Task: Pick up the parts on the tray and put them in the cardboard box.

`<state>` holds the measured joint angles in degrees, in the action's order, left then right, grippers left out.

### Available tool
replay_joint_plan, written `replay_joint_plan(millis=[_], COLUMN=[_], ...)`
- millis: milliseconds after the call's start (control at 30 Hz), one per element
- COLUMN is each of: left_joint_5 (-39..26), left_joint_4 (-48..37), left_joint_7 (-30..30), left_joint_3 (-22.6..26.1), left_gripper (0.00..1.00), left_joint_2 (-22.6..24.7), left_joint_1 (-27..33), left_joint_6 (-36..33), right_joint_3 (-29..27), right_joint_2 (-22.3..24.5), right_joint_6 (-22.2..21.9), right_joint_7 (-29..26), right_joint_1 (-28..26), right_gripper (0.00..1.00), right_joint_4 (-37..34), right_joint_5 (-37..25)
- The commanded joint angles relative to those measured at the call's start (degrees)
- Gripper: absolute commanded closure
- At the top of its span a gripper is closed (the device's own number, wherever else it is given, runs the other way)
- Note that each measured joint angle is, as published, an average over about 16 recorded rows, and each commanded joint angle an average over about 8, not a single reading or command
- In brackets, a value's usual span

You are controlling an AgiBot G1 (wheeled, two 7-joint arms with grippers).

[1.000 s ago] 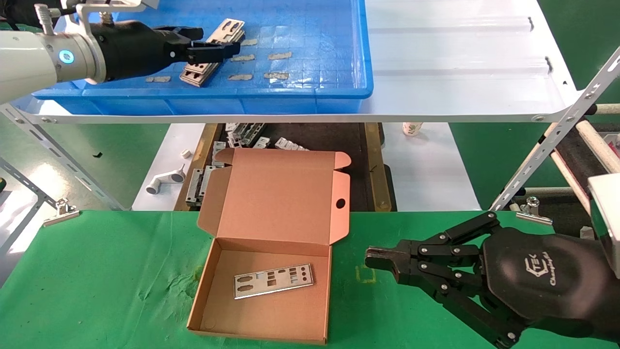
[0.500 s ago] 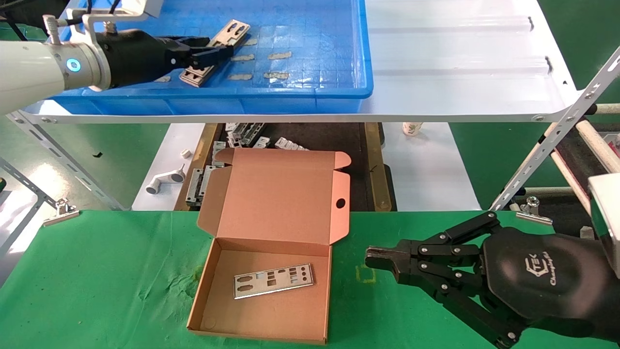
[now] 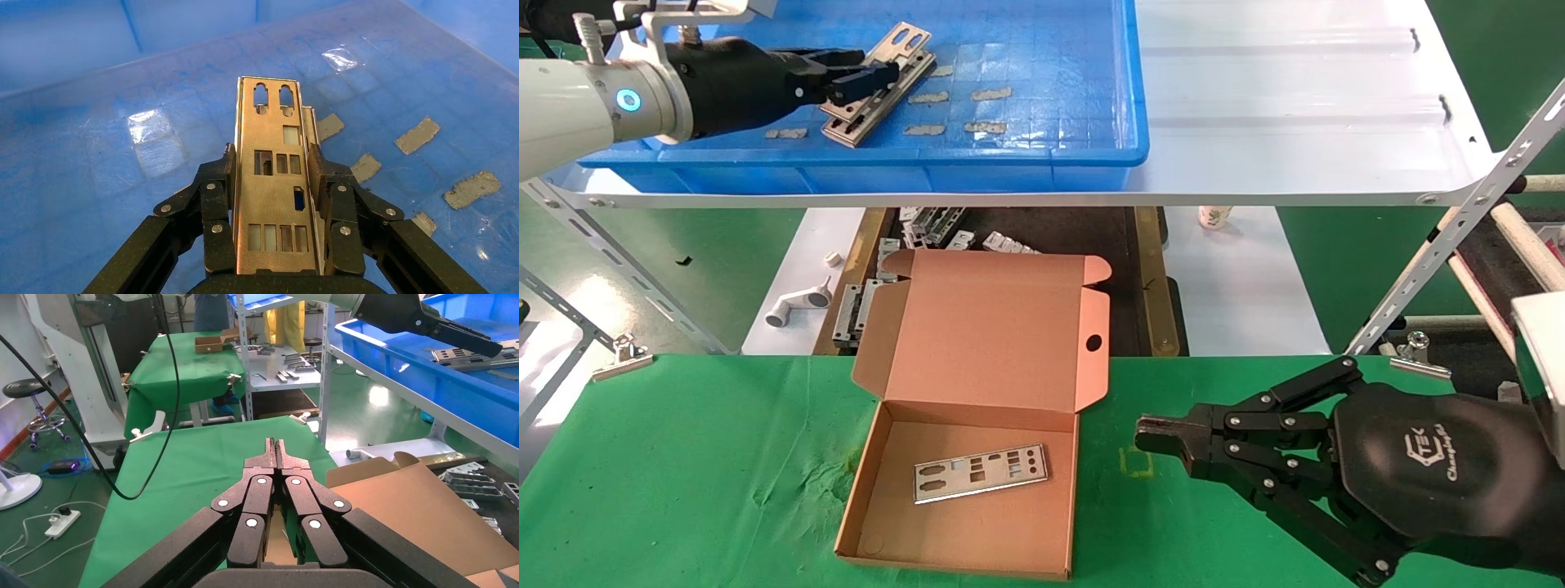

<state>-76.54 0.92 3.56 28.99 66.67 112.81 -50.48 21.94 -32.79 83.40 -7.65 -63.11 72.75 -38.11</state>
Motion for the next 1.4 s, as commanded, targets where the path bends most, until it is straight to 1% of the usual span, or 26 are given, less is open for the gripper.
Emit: replay_joint_plan(millis=[33, 200, 333, 433, 700, 833, 900, 1000, 1100, 1200, 1300, 1400], left_joint_5=[0.0, 1.1, 2.4, 3.3, 4.5, 5.7, 7.1, 10.6, 14.7, 17.7, 17.7, 15.4], left_joint_4=[-0.1, 0.7, 2.3, 3.8, 8.2, 13.4, 17.9, 27.0, 37.5, 46.3, 50.7, 50.5], left_joint_7=[-0.1, -1.0, -2.7, -4.2, -8.9, -11.3, -11.8, -11.7, -11.3, -11.4, -12.8, -15.2], left_joint_3=[0.0, -0.8, -1.6, -2.1, -2.1, -0.7, 0.8, 4.1, 9.0, 15.0, 20.6, 24.5], left_gripper=[1.00, 1.00, 1.00, 1.00, 1.00, 1.00, 1.00, 1.00, 1.00, 1.00, 1.00, 1.00], left_joint_2=[0.0, -0.6, -1.9, -3.6, -8.4, -10.4, -11.6, -14.5, -18.2, -21.5, -23.1, -22.6], left_joint_1=[0.0, 0.8, 1.7, 2.5, 4.3, 3.3, 1.7, -2.0, -6.5, -10.6, -13.6, -15.8], left_joint_6=[0.0, -1.3, -6.1, -12.8, -35.0, -40.8, -41.7, -41.9, -41.8, -41.5, -40.6, -38.4], right_joint_3=[0.0, 0.0, 0.0, 0.0, 0.0, 0.0, 0.0, 0.0, 0.0, 0.0, 0.0, 0.0], right_joint_2=[0.0, 0.0, 0.0, 0.0, 0.0, 0.0, 0.0, 0.0, 0.0, 0.0, 0.0, 0.0], right_joint_6=[0.0, 0.0, 0.0, 0.0, 0.0, 0.0, 0.0, 0.0, 0.0, 0.0, 0.0, 0.0], right_joint_7=[0.0, 0.0, 0.0, 0.0, 0.0, 0.0, 0.0, 0.0, 0.0, 0.0, 0.0, 0.0], right_joint_1=[0.0, 0.0, 0.0, 0.0, 0.0, 0.0, 0.0, 0.0, 0.0, 0.0, 0.0, 0.0], right_gripper=[1.00, 1.00, 1.00, 1.00, 1.00, 1.00, 1.00, 1.00, 1.00, 1.00, 1.00, 1.00], right_joint_4=[0.0, 0.0, 0.0, 0.0, 0.0, 0.0, 0.0, 0.0, 0.0, 0.0, 0.0, 0.0], right_joint_5=[0.0, 0.0, 0.0, 0.0, 0.0, 0.0, 0.0, 0.0, 0.0, 0.0, 0.0, 0.0])
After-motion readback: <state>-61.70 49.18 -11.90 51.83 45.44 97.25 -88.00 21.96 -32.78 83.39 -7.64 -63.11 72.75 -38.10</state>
